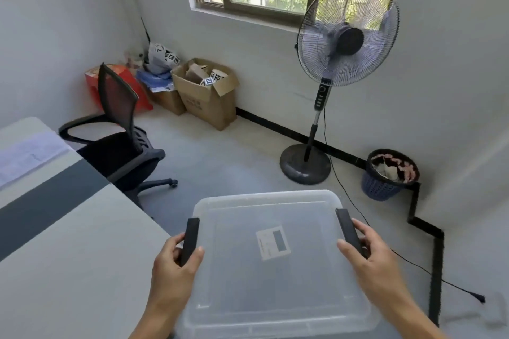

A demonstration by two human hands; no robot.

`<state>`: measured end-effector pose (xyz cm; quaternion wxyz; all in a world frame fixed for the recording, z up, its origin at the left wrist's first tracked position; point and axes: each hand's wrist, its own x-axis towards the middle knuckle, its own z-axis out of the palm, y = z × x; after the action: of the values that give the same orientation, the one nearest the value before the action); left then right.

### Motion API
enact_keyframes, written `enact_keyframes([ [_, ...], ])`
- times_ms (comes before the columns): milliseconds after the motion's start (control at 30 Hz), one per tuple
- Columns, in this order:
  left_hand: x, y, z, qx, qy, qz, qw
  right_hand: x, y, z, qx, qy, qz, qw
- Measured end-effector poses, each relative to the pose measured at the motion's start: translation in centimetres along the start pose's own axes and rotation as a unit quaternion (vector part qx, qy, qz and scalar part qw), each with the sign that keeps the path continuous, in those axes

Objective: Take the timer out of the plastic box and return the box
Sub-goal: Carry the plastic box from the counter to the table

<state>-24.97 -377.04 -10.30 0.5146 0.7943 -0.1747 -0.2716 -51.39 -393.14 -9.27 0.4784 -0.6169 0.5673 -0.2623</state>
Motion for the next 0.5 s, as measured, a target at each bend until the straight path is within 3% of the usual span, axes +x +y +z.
enact_keyframes([
  [300,18.0,7.5,4.7,-0.009,0.025,-0.004,1.000,19.6,-8.3,5.4,-0.004,-0.013,-0.032,0.999],
  [500,26.5,11.5,4.4,-0.029,0.077,-0.009,0.997,30.0,-14.6,10.2,-0.012,-0.072,-0.070,0.995],
])
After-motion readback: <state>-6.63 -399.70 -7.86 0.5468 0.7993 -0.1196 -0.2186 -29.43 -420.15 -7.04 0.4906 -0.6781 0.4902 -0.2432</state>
